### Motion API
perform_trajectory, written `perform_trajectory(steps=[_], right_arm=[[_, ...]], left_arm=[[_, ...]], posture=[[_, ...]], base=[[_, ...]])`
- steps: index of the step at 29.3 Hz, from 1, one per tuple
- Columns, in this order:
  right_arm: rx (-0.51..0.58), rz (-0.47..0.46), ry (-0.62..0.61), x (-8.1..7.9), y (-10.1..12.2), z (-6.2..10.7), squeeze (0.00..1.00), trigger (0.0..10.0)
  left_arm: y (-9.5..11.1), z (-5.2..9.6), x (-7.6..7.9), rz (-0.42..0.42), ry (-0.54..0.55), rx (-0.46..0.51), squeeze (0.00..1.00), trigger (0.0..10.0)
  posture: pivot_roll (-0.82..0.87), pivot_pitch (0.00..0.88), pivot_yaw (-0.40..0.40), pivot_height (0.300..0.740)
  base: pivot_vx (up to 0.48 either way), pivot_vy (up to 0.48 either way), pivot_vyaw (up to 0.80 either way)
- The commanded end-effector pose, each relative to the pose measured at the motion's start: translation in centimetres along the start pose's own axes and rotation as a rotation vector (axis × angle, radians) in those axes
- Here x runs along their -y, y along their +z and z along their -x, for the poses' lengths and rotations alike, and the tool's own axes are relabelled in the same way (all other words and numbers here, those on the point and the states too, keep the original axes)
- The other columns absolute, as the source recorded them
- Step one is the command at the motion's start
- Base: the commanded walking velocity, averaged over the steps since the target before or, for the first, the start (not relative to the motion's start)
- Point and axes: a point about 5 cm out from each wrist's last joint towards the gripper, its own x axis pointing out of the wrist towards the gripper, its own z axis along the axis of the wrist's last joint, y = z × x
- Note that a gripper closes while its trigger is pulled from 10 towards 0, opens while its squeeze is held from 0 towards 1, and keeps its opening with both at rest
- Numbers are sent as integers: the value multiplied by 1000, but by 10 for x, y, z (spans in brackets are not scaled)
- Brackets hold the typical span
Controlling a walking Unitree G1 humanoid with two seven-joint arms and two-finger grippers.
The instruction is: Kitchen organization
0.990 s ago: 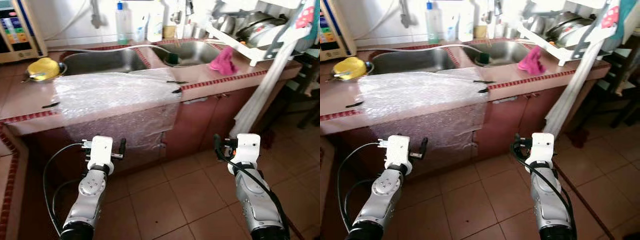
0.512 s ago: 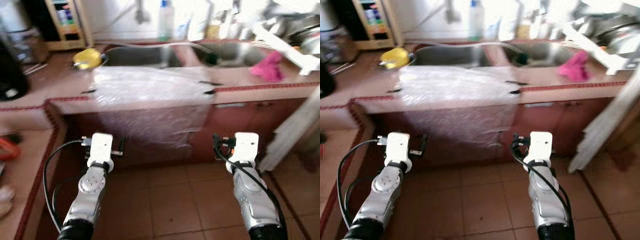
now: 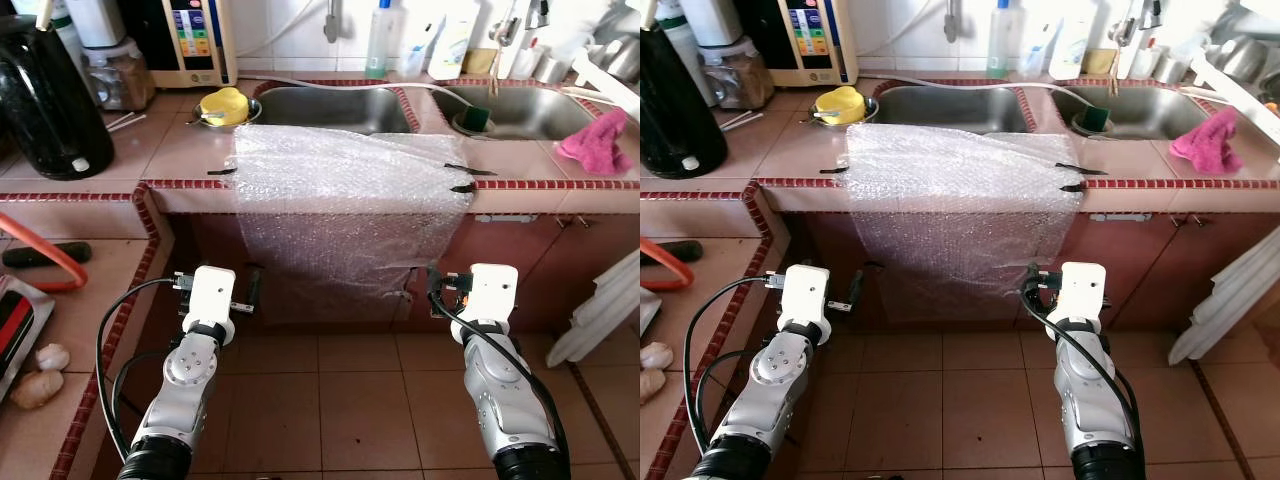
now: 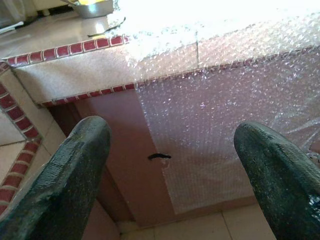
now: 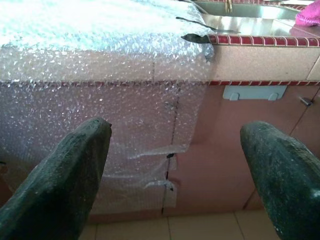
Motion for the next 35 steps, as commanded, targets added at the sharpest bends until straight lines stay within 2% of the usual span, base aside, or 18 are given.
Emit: perform_trajectory(steps=[1, 8, 10, 15, 24, 28, 29, 33, 35], right_arm=[[17, -3, 13, -3, 2, 0, 0, 10000], [17, -11, 33, -9, -1, 1, 0, 10000], [26, 2, 60, -15, 2, 0, 0, 10000], [70, 48, 95, -19, 9, -1, 0, 10000], [77, 40, 109, -19, 12, -1, 0, 10000], [83, 36, 124, -22, 13, -1, 0, 10000], [85, 63, 120, -22, 14, -1, 0, 10000], [74, 28, 110, -22, 13, -2, 0, 10000], [75, 21, 115, -22, 14, -2, 0, 10000]], left_arm=[[5, 1, 1, -16, -22, 21, 0, 10000], [3, 8, -7, -73, 3, 31, 0, 10000], [1, 7, -6, -22, 20, 14, 0, 10000], [4, 4, -3, -6, 24, 13, 0, 10000], [4, 2, -4, -6, 50, 10, 0, 10000], [6, 2, -8, 22, 77, 18, 0, 10000], [7, 2, -10, 24, 88, 27, 0, 10000], [10, 1, -16, 48, 128, 44, 0, 10000], [12, -1, -18, 33, 143, 47, 0, 10000]], posture=[[48, 0, -4, 740], [50, 0, -9, 740], [47, 0, -15, 740], [36, 0, -17, 740], [34, 0, -27, 740], [35, 0, -23, 740], [34, 0, -21, 740], [30, 0, -18, 740], [29, 0, -18, 740]], base=[[0, 0, 0], [0, 0, 0], [0, -240, 0], [0, -480, 0], [0, -457, 0], [0, 0, 0], [0, 0, 0], [0, 0, 0], [0, 0, 0]])
